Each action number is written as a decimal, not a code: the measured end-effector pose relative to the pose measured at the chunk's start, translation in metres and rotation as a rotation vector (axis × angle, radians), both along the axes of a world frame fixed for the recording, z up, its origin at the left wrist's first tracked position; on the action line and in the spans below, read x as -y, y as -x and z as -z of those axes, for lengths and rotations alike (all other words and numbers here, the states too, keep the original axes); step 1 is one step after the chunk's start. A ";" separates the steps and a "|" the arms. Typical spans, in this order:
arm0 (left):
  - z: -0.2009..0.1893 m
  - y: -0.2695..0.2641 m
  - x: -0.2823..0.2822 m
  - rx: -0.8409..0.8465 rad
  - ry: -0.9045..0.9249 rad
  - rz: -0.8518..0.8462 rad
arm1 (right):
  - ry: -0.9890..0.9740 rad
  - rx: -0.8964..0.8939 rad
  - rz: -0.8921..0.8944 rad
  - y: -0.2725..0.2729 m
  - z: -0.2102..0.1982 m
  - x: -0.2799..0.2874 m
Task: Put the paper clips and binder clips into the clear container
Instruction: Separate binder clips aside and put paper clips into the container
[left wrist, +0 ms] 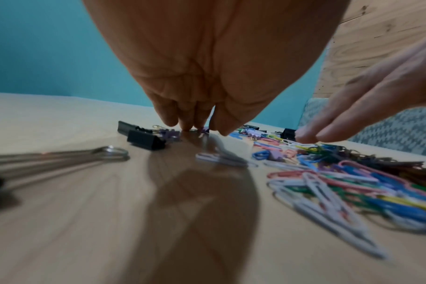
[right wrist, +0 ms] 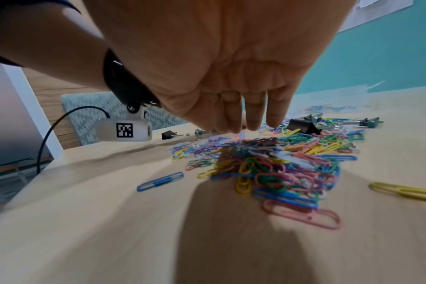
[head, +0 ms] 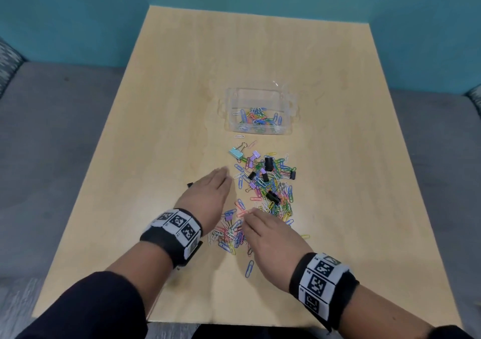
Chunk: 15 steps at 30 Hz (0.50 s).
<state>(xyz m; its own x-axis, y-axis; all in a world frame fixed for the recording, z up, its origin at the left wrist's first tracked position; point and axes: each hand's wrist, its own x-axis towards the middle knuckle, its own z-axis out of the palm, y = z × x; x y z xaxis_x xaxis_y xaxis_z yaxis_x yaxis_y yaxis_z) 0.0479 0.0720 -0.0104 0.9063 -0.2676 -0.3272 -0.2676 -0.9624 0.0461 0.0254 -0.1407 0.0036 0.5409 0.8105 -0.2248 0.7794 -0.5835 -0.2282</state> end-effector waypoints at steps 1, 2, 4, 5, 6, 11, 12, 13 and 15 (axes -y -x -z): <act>0.001 0.006 -0.001 0.000 0.024 0.005 | 0.002 0.017 -0.006 0.000 -0.001 -0.001; 0.000 0.014 -0.002 -0.002 0.052 0.017 | 0.003 0.028 -0.009 0.001 -0.003 -0.002; -0.002 0.035 -0.003 -0.002 0.119 0.019 | 0.008 0.050 -0.018 0.001 -0.007 -0.002; -0.002 0.045 -0.003 0.019 0.151 0.008 | 0.014 0.062 -0.023 0.001 -0.009 -0.002; -0.002 0.052 -0.003 0.053 0.177 -0.015 | 0.020 0.071 -0.027 0.002 -0.009 -0.002; -0.005 0.066 0.004 0.163 0.247 -0.168 | 0.053 0.038 -0.059 0.008 -0.009 -0.012; -0.005 0.069 0.007 0.162 0.234 -0.134 | 0.052 0.047 -0.053 0.008 -0.009 -0.015; -0.005 0.072 0.010 0.150 0.219 -0.102 | 0.051 0.053 -0.043 0.007 -0.009 -0.017; -0.005 0.076 0.012 0.121 0.178 -0.087 | 0.061 0.040 -0.028 0.005 -0.009 -0.019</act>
<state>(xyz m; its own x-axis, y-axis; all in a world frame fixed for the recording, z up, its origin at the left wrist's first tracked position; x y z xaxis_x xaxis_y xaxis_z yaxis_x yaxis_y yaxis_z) -0.0279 0.0596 -0.0053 0.9581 -0.2309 -0.1695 -0.1982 -0.9616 0.1897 0.0206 -0.1219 0.0131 0.5277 0.8107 -0.2534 0.8033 -0.5733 -0.1613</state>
